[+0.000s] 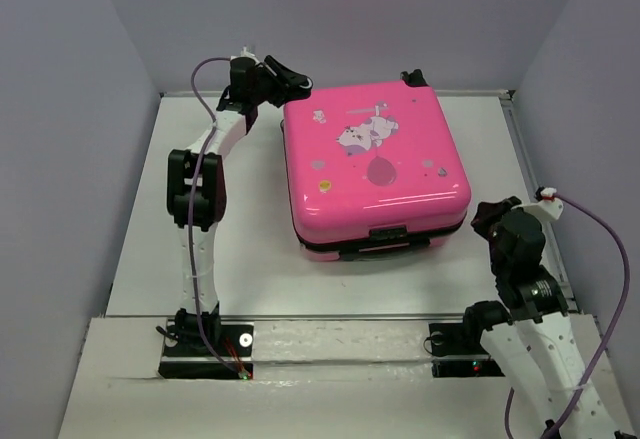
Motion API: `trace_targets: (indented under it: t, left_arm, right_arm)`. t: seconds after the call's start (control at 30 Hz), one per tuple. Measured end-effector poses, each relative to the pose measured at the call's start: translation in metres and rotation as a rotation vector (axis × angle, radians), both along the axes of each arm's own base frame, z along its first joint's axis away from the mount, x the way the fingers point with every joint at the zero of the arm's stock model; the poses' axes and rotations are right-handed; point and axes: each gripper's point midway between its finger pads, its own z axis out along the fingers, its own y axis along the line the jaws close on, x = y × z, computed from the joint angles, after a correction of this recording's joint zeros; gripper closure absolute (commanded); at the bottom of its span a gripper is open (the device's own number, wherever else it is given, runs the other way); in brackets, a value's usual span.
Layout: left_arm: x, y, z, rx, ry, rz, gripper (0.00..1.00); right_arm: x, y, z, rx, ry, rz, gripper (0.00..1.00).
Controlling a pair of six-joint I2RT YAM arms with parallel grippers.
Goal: Pack the luggage
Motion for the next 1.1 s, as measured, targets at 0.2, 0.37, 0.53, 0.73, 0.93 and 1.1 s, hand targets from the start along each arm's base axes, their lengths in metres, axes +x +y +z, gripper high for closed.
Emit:
trace_targets:
  t: [0.2,0.37,0.53,0.73,0.93,1.1]
  left_arm:
    - [0.002,-0.001,-0.002,-0.057,-0.032,0.006,0.94]
    - [-0.008,0.008,0.000,-0.073,-0.061,0.034,0.94]
    - [-0.031,0.038,0.003,-0.047,-0.052,0.114,0.94]
    - [-0.073,0.109,0.005,0.005,-0.040,0.349,0.94]
    - [-0.141,0.172,-0.004,0.070,-0.028,0.593,0.94]
    - [-0.205,0.209,-0.011,0.117,-0.007,0.765,0.94]
  right_arm:
    - [0.002,0.004,-0.054,0.049,0.145,-0.026,0.93]
    - [0.001,0.018,-0.090,0.109,0.210,0.023,0.93]
    - [0.023,0.021,-0.091,0.100,0.166,0.053,0.93]
    - [0.092,0.036,-0.090,-0.006,0.257,0.176,0.93]
    - [0.173,0.063,-0.082,-0.024,0.303,0.359,0.63]
    - [0.250,0.078,-0.077,-0.004,0.341,0.472,0.13]
